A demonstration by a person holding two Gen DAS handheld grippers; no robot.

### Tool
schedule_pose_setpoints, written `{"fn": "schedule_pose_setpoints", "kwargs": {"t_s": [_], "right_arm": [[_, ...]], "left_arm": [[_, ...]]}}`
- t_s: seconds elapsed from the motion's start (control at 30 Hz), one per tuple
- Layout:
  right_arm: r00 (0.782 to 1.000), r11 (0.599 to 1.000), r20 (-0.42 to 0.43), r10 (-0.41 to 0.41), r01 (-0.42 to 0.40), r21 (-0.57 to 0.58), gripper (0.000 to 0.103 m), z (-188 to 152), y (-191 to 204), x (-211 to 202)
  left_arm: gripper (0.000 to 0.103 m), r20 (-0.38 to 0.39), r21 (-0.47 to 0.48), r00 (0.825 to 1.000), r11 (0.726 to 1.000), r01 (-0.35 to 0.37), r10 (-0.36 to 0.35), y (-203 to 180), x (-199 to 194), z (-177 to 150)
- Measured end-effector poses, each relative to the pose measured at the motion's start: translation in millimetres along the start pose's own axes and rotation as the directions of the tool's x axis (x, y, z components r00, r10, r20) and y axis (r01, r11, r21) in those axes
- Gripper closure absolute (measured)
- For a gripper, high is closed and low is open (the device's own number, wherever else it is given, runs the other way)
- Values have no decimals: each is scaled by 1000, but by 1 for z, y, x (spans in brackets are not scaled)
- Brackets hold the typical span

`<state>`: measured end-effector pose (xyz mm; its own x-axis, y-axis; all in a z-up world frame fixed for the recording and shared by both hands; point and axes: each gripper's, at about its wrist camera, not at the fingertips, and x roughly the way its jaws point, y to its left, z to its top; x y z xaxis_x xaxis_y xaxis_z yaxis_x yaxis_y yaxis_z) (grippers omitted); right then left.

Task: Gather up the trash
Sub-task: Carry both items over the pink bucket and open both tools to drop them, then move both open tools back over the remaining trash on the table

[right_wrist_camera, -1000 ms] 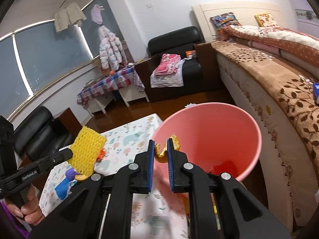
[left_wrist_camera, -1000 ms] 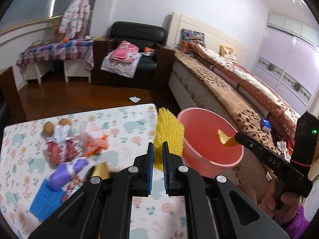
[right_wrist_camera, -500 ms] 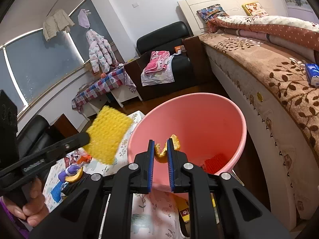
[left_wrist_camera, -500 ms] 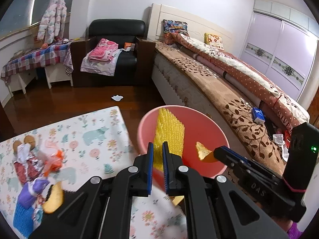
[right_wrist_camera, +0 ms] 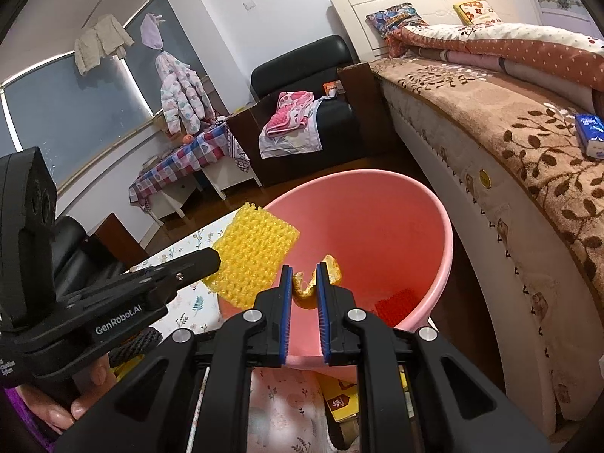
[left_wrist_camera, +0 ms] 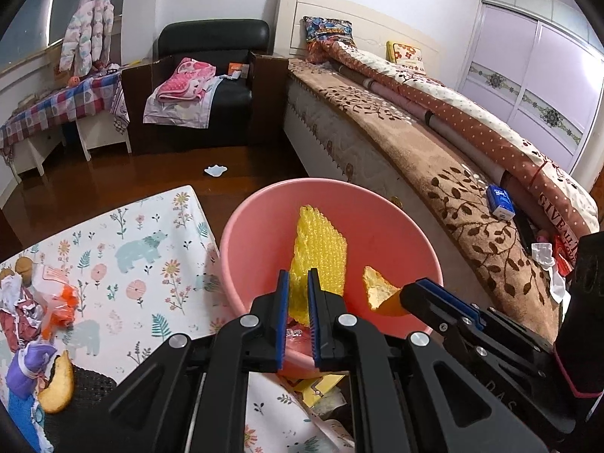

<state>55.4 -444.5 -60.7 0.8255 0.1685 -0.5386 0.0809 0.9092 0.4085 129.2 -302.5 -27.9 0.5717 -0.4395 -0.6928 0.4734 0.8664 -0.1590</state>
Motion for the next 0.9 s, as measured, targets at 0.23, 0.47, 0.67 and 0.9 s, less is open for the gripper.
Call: {"fn": "schedule_pose_setpoints", "kwargs": {"t_s": [0.23, 0.47, 0.67, 0.9], "right_arm": [[999, 1000, -32, 16, -15, 27, 86, 3, -6, 6], [1000, 1000, -19, 5, -4, 4, 71, 5, 0, 3], [1000, 1000, -14, -1, 1, -12, 70, 4, 7, -2], [1000, 999, 0, 4, -4, -36, 70, 2, 25, -13]], "left_arm": [[68, 16, 0, 1000, 1000, 1, -1, 0, -3, -1], [65, 40, -4, 999, 1000, 0, 0, 2, -13, 1], [65, 57, -34, 998, 999, 4, -2, 12, -25, 0], [65, 106, -39, 994, 999, -11, 15, 28, -53, -2]]}}
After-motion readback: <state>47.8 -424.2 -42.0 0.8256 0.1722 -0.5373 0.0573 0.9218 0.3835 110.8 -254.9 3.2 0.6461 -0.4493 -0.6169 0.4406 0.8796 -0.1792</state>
